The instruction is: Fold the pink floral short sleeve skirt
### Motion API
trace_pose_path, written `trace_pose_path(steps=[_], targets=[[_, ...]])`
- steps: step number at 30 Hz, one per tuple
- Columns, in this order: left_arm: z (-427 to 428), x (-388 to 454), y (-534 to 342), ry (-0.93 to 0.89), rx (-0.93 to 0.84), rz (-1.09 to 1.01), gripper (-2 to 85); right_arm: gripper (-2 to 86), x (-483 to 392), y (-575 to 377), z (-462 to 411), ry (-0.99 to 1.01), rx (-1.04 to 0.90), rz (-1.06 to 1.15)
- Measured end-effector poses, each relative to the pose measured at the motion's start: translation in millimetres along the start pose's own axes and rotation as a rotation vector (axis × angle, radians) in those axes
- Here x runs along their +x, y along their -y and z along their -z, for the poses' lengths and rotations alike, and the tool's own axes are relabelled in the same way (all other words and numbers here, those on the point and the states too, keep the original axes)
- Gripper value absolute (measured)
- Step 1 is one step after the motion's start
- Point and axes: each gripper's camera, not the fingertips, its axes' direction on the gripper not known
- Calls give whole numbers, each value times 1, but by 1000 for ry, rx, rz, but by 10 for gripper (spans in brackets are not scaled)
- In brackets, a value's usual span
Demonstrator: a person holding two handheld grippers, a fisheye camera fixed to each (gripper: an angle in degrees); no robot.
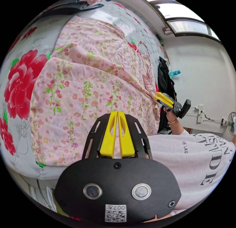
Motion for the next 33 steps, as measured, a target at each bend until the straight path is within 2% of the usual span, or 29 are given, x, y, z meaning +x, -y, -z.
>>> trace_pose_path(steps=[2, 5, 10, 13, 15, 17, 19, 24, 30, 33], targets=[[-5, 3, 7, -20, -9, -16, -10, 17, 36, -10, 0, 5, 30, -158], [-12, 10, 19, -25, -30, -46, -10, 15, 92, -28, -20, 134, 8, -369], [-16, 19, 30, -9, -50, -83, -10, 7, 116, -41, -59, 176, -66, -431], [-8, 16, 30, 8, -38, -74, -10, 2, 114, -43, -41, 172, 9, -379], [0, 10, 29, 20, -20, -57, -10, 1, 103, -42, -6, 178, 112, -271], [12, -3, 28, 36, 14, -17, -10, 1, 91, -41, 11, 199, 135, -172], [23, -16, 29, 38, 52, 27, -10, 1, 80, -40, 14, 269, 104, -86], [66, -51, 38, -14, 225, 150, -7, 12, 52, -53, -36, 386, -161, 37], [109, -75, 61, 43, 361, 177, 32, 32, 82, -74, -28, 398, -159, -37], [120, -89, 82, 63, 419, 199, 60, 40, 93, -73, -12, 398, -155, -1]])
